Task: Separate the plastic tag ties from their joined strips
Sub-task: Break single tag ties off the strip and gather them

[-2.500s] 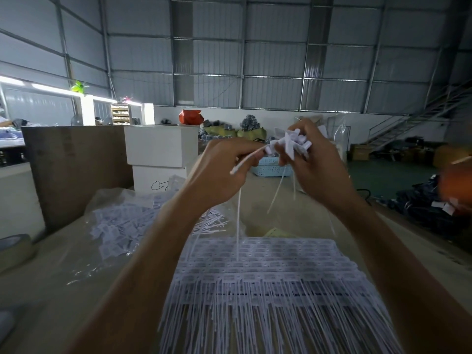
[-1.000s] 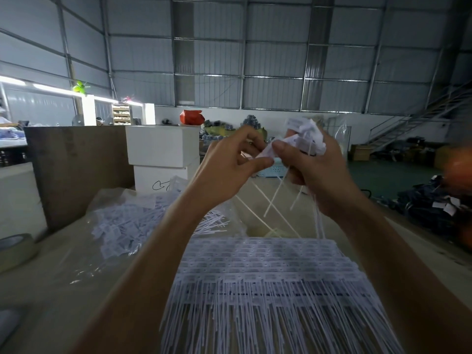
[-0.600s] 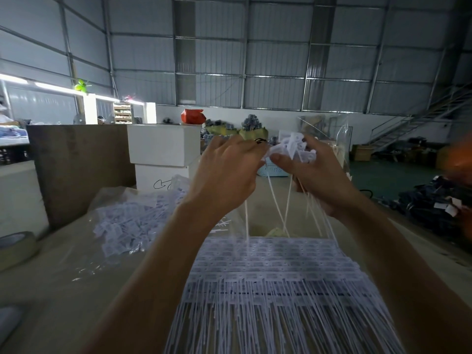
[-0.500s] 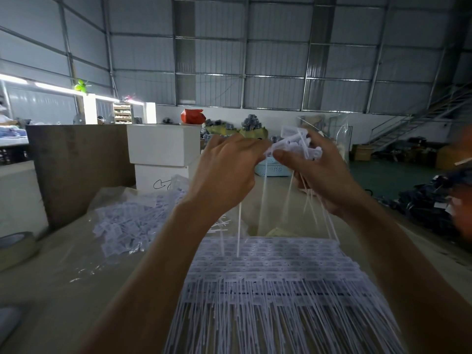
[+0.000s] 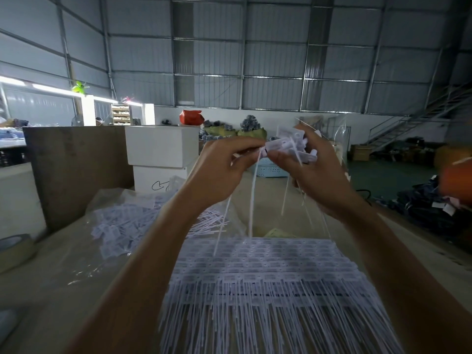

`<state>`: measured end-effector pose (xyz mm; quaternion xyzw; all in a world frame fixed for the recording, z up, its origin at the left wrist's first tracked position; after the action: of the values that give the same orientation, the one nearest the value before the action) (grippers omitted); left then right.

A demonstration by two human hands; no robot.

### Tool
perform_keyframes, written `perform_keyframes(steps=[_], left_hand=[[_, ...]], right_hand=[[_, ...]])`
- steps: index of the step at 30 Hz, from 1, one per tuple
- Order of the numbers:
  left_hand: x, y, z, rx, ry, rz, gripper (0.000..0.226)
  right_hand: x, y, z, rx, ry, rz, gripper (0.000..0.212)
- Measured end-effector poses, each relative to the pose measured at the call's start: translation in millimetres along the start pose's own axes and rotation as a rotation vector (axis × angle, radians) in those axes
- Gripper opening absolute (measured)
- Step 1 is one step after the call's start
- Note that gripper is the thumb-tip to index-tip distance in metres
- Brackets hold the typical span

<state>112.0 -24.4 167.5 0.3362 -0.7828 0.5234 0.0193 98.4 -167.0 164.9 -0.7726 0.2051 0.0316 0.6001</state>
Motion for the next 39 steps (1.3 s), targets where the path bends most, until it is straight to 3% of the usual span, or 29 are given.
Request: perform_keyframes(steps=[6,10,13,15,18,21,23,25,27,29,32,35,39], left_hand=[[8,0,-2,0.027,-0.022,0.027,0.026],[10,0,1,-0.012,-0.056,0.033,0.025],[7,-1,0,-0.023,-0.066,0.016,0.025],[4,0,1,-0.035,-0.078,0.006,0.024],[-2,1,6,-0.085,-0.057,-0.033,0.023],[2,0,9,-0.124,0.075,-0.03,0.022],[5,-1,4,-0.08,0.091,-0.015,0.026],[6,-1,2,-0.027,0.039,0.014,0.034],[7,1,10,-0.043,-0.019,0.035,0.044],[7,4,19,-0.081,-0.027,0.035,0.052],[7,5,17,-0.052,-0.051,0.08,0.054],[5,4,15,-0.054,-0.072,0.084,0.054],[7,4,16,-0.055,-0.148,0.105,0.036]], right_hand=[[9,1,-7,0.106,-0.11,0.048,0.012],[7,1,-6,0.133,-0.007,0.029,0.021],[7,0,-3,0.102,0.124,0.018,0.009],[15,1,-2,0.076,0.186,0.051,0.017],[34,6,-1,0.068,0.207,0.155,0.012],[60,18,-25,0.196,0.215,0.323,0.015],[72,24,-36,0.223,0.086,0.405,0.01],[75,27,-31,0.204,-0.108,0.453,0.009],[67,27,-12,0.124,-0.215,0.465,0.024],[57,25,10,0.003,-0.2,0.442,0.038],[56,27,23,-0.045,-0.159,0.478,0.044],[56,28,26,-0.111,-0.147,0.446,0.024],[56,22,8,0.04,-0.218,0.435,0.01]])
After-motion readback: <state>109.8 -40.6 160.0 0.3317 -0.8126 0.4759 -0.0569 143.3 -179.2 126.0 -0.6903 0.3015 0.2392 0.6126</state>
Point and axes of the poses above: each hand's wrist, its own y-axis away from the middle knuckle, its own z-axis out of the palm, x = y × z, the point moved 10 cm from there along -y, towards the middle knuckle, and after that the axes turned 8 degrees about -z, right-handed, at the moved point
